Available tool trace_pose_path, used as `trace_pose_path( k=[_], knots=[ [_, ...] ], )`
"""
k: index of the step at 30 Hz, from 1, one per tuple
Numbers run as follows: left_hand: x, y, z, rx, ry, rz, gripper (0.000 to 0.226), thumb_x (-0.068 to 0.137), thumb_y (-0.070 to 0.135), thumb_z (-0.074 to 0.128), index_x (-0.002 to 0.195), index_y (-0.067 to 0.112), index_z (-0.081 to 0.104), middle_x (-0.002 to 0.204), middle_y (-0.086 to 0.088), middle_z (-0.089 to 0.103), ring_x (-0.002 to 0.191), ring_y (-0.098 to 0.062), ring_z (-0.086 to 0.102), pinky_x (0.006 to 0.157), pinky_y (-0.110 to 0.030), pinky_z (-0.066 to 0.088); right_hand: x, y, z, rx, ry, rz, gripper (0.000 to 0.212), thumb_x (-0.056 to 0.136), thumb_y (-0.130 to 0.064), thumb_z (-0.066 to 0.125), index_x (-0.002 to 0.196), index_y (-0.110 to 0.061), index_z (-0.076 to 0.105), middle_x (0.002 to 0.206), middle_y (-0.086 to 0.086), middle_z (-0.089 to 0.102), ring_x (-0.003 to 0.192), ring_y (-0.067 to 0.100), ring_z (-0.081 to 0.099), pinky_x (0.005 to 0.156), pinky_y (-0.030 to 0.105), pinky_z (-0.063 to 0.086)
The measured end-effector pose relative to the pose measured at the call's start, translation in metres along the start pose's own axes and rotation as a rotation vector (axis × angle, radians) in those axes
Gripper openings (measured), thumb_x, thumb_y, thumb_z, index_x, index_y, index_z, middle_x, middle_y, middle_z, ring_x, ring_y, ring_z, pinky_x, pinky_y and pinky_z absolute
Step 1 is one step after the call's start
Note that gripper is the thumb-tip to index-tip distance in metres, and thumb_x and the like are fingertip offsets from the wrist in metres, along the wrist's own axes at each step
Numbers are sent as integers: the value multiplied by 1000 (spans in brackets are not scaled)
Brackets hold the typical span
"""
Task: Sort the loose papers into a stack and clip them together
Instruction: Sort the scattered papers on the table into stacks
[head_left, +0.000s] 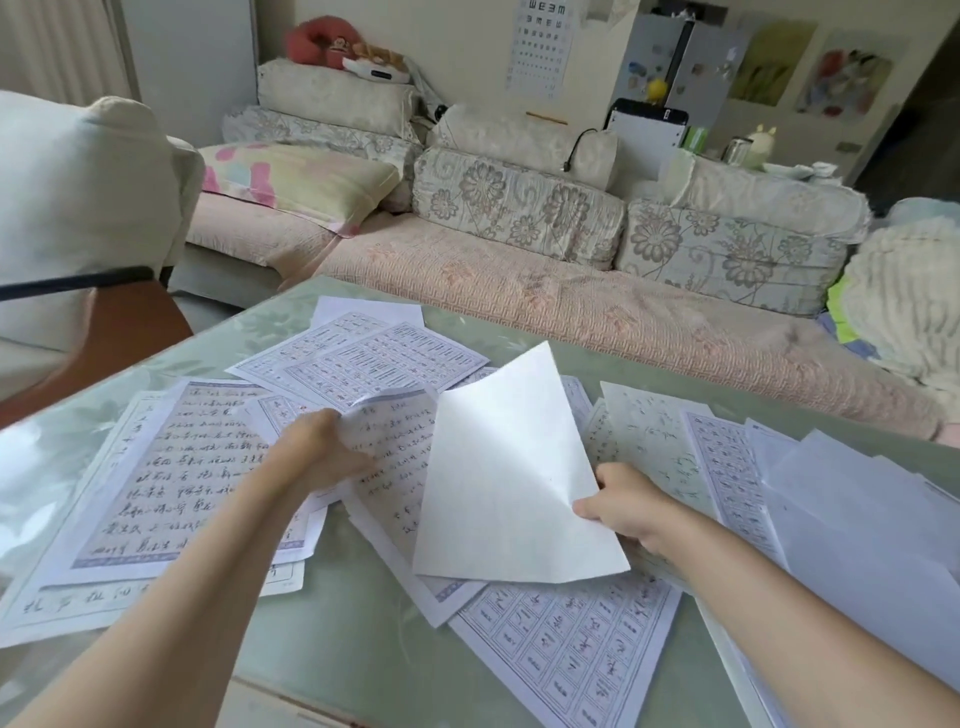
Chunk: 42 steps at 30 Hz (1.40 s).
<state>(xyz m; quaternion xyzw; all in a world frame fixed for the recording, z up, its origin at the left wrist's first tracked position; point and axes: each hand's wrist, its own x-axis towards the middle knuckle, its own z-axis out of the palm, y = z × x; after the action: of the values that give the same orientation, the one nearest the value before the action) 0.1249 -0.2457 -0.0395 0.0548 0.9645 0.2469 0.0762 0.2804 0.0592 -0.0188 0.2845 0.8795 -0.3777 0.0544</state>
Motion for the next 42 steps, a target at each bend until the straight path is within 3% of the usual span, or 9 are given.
trace_pose_path(
  k=[6,10,13,19,23,26,34,39,42],
  knots=[
    [-11,18,-8,-809,65,-81,35,78,1,69,109,14,57,101,-9,67,89,-27,65,76,-40,57,-4,5,-6,12,44,-99,25,79,7,58,97,-10,65,94,8,71,84,21,67,65,28,50],
    [-18,18,-12,-1072,5,-110,25,86,6,66,111,12,67,93,-8,73,80,-26,71,72,-39,59,-4,-6,3,60,63,-156,27,81,7,53,89,-16,63,90,1,70,87,22,67,64,27,50],
    [-21,16,-12,-1192,-51,-149,24,96,29,54,108,14,68,92,-8,72,79,-26,68,73,-40,58,4,-15,18,40,74,-168,32,77,4,45,99,-13,61,97,2,68,90,23,65,69,31,51],
    [-21,9,-10,-1261,-156,-125,54,89,64,50,106,17,70,97,-11,75,87,-29,70,87,-46,54,14,-41,52,56,88,-187,15,80,-8,47,88,-14,59,87,7,66,80,26,62,61,29,43],
    [-22,7,-6,-1105,-60,-81,29,83,22,74,109,13,65,100,-11,74,77,-24,71,64,-33,57,17,-55,62,13,35,-217,10,83,-15,53,90,-17,61,89,2,66,83,21,63,63,29,46],
    [-23,3,-7,-1069,11,-77,36,71,-5,64,102,13,66,97,-14,72,76,-27,68,62,-32,55,17,-61,63,55,18,-207,21,75,-12,51,92,-16,62,92,4,68,90,25,66,73,34,54],
    [-31,-13,-39,-1097,-159,138,55,58,-8,48,106,14,65,95,-8,74,92,-29,70,85,-48,56,24,-73,59,365,-87,-213,76,83,-7,69,150,-21,36,137,-1,54,115,16,58,95,35,49],
    [-37,-24,-59,-1211,-146,144,56,63,-11,53,112,13,64,101,-16,70,93,-35,65,92,-53,48,23,-80,60,466,-159,-300,72,81,-1,74,142,-23,42,102,3,70,91,15,71,78,26,53],
    [-34,-34,-66,-1255,-96,98,48,80,-10,51,107,26,68,105,-17,71,89,-36,67,88,-53,50,23,-86,63,443,-178,-309,55,76,-11,82,125,-18,56,102,8,69,98,19,70,91,29,52]
  ],
)
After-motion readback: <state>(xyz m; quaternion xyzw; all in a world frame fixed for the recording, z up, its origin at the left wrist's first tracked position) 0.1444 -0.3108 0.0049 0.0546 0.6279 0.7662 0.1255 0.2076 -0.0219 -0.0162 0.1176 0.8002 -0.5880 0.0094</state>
